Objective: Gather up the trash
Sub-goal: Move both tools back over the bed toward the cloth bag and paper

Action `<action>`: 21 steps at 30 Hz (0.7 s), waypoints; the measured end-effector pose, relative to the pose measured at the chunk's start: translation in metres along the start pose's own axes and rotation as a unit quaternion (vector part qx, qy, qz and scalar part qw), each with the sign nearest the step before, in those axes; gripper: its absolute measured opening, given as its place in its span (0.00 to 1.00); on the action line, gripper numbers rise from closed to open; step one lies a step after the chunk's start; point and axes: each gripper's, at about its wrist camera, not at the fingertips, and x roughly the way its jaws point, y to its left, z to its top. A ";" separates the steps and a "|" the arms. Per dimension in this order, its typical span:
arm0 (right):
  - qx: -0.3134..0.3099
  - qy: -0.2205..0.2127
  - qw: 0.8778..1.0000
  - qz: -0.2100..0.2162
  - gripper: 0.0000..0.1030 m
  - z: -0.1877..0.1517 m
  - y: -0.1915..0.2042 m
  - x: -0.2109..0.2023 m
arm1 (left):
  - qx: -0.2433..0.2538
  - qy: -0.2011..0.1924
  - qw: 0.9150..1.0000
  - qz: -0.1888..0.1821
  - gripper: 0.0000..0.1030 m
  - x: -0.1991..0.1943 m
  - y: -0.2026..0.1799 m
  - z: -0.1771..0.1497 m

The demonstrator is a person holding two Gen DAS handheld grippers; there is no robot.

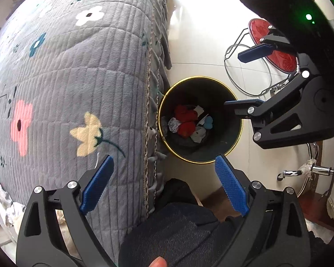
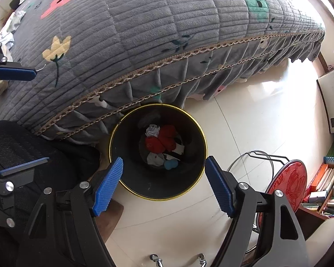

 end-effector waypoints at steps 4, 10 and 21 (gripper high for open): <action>-0.006 -0.008 1.000 0.002 0.70 0.004 0.006 -0.008 | -0.021 -0.002 1.000 0.005 0.88 -0.009 0.011 -0.011; -0.027 -0.014 1.000 0.002 0.70 0.014 0.018 -0.016 | -0.071 -0.003 0.997 0.024 0.88 -0.025 0.036 -0.033; -0.101 -0.036 0.994 -0.008 0.70 0.046 0.052 -0.042 | -0.203 -0.015 0.977 0.065 0.91 -0.069 0.089 -0.083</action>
